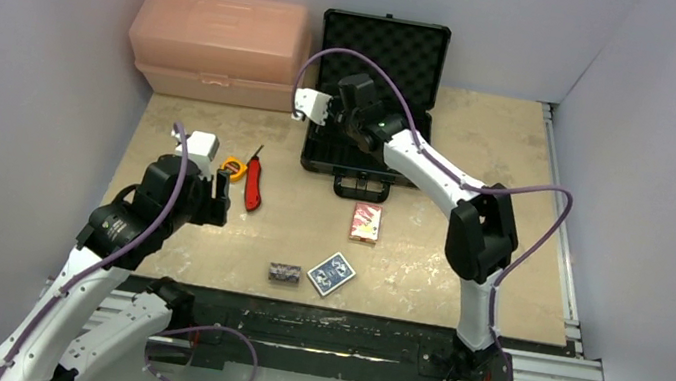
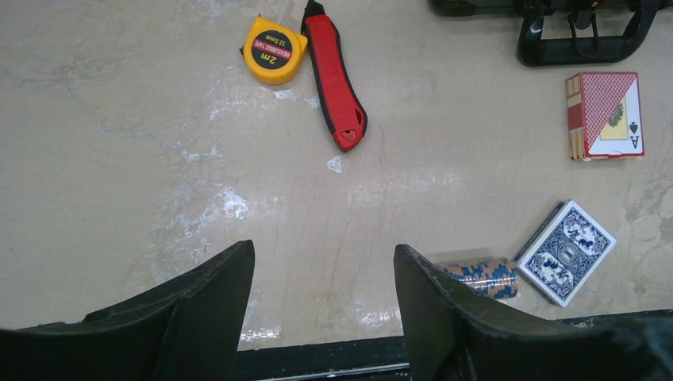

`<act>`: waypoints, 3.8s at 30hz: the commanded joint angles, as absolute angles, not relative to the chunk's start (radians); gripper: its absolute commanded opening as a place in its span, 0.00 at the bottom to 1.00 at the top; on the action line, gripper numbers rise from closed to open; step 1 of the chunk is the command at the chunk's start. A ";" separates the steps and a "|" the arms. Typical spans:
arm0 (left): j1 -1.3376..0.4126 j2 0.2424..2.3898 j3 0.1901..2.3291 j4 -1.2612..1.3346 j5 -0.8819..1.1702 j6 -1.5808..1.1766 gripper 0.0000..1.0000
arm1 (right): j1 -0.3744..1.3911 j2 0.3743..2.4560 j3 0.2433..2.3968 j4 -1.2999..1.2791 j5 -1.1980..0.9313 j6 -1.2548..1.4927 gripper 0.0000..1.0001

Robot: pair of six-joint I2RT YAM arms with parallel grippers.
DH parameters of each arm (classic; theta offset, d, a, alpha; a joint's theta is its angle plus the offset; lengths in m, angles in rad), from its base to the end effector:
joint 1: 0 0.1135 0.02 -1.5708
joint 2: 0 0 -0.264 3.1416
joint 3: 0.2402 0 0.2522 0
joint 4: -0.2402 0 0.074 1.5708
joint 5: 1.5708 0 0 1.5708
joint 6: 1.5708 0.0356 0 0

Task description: Pack up texas hold em set

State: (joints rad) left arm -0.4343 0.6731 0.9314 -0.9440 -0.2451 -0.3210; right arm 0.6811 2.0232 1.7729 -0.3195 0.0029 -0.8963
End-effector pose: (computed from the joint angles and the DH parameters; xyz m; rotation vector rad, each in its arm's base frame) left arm 0.1117 -0.0423 0.3299 -0.0037 2.2357 -0.1345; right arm 0.3729 0.3021 0.2893 -1.5194 1.5118 -0.1290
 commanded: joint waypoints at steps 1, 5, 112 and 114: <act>-0.425 0.670 0.938 -0.925 -0.259 -0.315 0.64 | 0.665 2.010 1.850 -0.226 -0.023 -1.007 0.41; -0.425 0.673 0.936 -0.925 -0.254 -0.314 0.64 | 0.648 2.050 1.859 -0.234 -0.034 -1.041 0.40; -0.364 0.684 0.936 -0.912 -0.190 -0.309 0.64 | 0.498 2.581 2.443 -0.639 -0.121 0.198 0.22; -0.364 0.685 0.937 -0.912 -0.190 -0.308 0.64 | 0.502 2.573 2.433 -0.659 -0.121 0.180 0.22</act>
State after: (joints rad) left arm -0.3729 0.6827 0.9314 -0.9432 -0.1940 -0.3210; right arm 0.4843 2.6137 2.4508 -0.5938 -0.0792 0.2283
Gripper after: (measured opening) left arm 0.641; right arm 0.223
